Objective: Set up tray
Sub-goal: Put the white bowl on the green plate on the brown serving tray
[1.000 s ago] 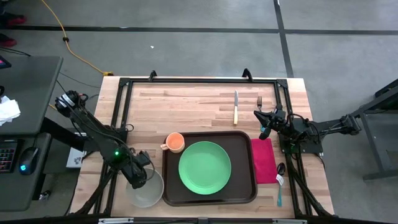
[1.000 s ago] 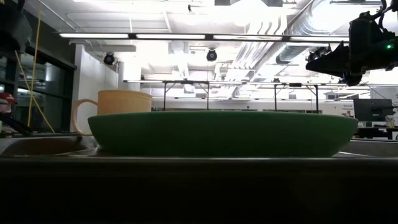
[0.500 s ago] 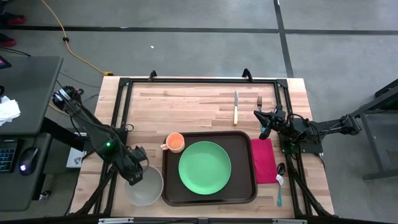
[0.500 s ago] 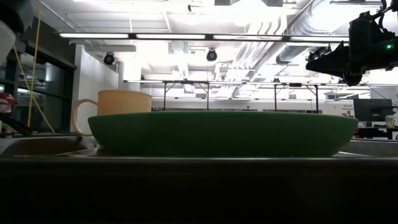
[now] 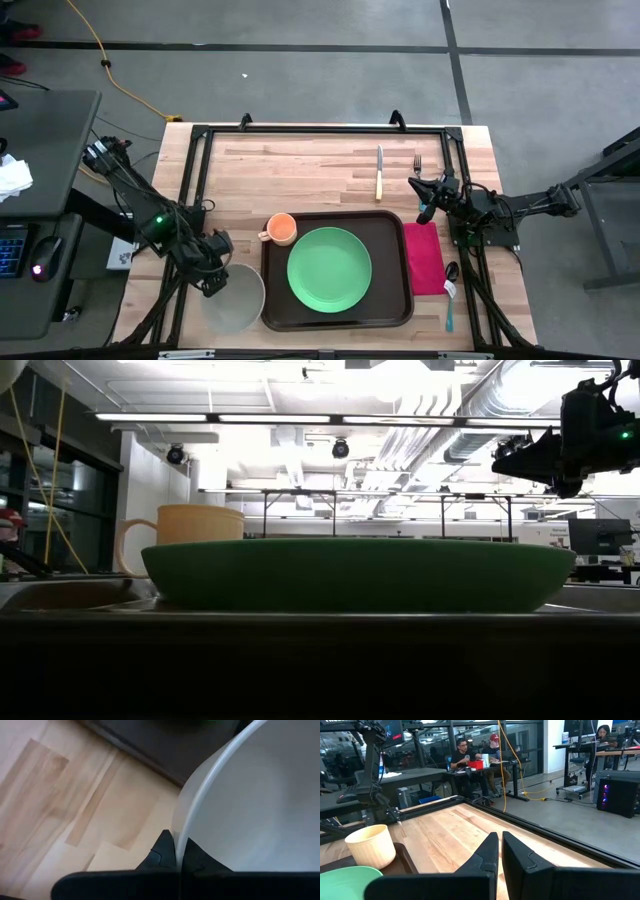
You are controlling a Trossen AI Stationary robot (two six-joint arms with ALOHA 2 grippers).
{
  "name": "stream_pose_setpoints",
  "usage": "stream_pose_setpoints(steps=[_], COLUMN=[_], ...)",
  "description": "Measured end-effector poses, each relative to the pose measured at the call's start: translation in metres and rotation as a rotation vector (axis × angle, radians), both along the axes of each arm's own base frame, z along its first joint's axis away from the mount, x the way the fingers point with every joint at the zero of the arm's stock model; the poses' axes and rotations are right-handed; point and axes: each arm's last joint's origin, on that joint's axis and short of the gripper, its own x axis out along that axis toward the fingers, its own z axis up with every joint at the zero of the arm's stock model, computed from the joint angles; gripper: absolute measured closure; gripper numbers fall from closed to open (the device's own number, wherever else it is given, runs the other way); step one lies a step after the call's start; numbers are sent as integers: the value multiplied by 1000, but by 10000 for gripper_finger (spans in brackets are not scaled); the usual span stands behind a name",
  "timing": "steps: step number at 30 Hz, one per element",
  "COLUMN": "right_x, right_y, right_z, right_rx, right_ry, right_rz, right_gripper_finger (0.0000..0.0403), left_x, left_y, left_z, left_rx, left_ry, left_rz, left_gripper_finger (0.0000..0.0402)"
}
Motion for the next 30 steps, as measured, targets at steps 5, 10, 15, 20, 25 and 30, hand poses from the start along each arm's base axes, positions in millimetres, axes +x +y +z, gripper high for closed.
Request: stream_pose_setpoints(steps=[5,10,15,20,25,30], right_x=[0,0,0,0,0,0], right_y=[0,0,0,0,0,0], right_z=[0,0,0,0,0,0], right_rx=[0,0,0,0,0,0], right_ry=[1,1,0,0,0,0], right_rz=[-1,-2,-2,-1,0,0], right_gripper_finger=[402,402,402,402,402,402], left_x=[2,5,6,6,7,11], left_y=[0,-2,-3,-4,-4,-4], left_z=[19,27,29,28,28,28], left_rx=[-17,-29,-33,-40,-52,-53], left_ry=[-51,-63,-62,-53,-55,-77], left_rz=[40,58,69,89,120,166], left_gripper_finger=[386,386,386,386,386,386])
